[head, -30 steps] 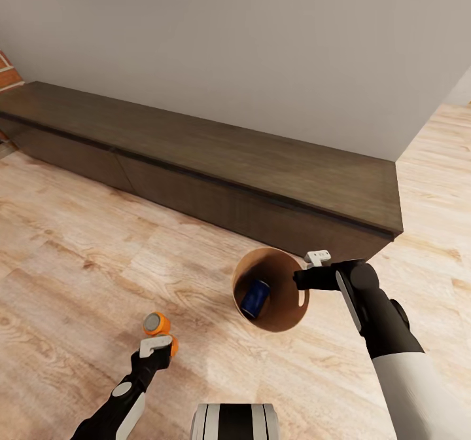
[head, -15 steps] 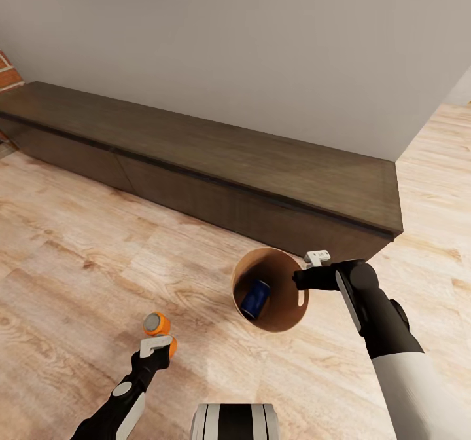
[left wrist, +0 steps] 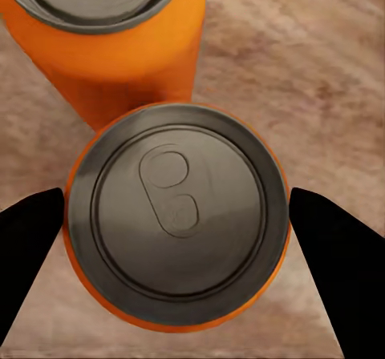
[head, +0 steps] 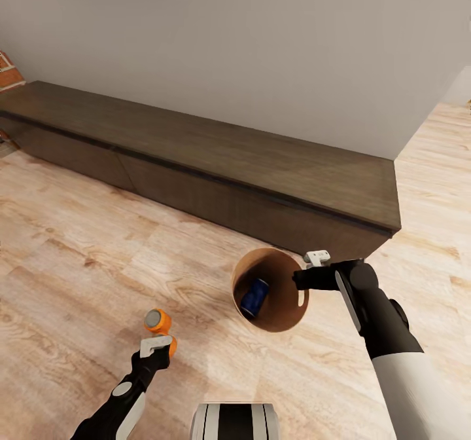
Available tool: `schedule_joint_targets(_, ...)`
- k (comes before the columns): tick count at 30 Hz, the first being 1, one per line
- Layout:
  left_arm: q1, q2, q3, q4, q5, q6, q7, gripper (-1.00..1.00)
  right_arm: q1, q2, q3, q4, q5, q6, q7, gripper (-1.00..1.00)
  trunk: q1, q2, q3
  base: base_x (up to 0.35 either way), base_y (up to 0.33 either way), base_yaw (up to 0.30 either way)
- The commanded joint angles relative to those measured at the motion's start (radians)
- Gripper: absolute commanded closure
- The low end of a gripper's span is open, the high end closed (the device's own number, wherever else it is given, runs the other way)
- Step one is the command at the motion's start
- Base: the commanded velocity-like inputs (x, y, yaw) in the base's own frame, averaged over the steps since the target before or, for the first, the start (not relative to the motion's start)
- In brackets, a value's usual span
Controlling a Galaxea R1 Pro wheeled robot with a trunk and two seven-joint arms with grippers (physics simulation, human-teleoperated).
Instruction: Put the three can of soda from the living room inside the tash can in the kitchen.
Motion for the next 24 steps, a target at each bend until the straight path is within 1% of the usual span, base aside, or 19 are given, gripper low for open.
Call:
schedule_joint_targets(1, 0.001, 0.0, 0.0, 0.007, 0.002, 0.0, 0.0, 1.0, 0.0, 0.0, 0.0, 0.0, -0.032, 0.007, 0.007, 1.0, 0.0, 0.0, 0.0, -0.246, 0.0, 0.0)
schedule_joint_targets(6, 0.001, 0.0, 0.001, 0.007, 0.002, 0.001, -0.001, 1.0, 0.0, 0.001, 0.0, 0.0, -0.032, 0.007, 0.007, 1.0, 0.0, 0.0, 0.0, -0.296, 0.0, 0.0)
schedule_joint_targets(9, 0.001, 0.0, 0.001, 0.003, 0.002, -0.001, -0.001, 1.0, 0.0, 0.001, 0.0, 0.0, -0.032, 0.007, 0.007, 1.0, 0.0, 0.0, 0.0, -0.167, 0.0, 0.0)
schedule_joint_targets(24, 0.001, 0.001, 0.001, 0.0, 0.002, -0.002, -0.001, 1.0, 0.0, 0.002, 0.0, 0.0, -0.032, 0.007, 0.007, 1.0, 0.0, 0.0, 0.0, -0.019, 0.0, 0.0)
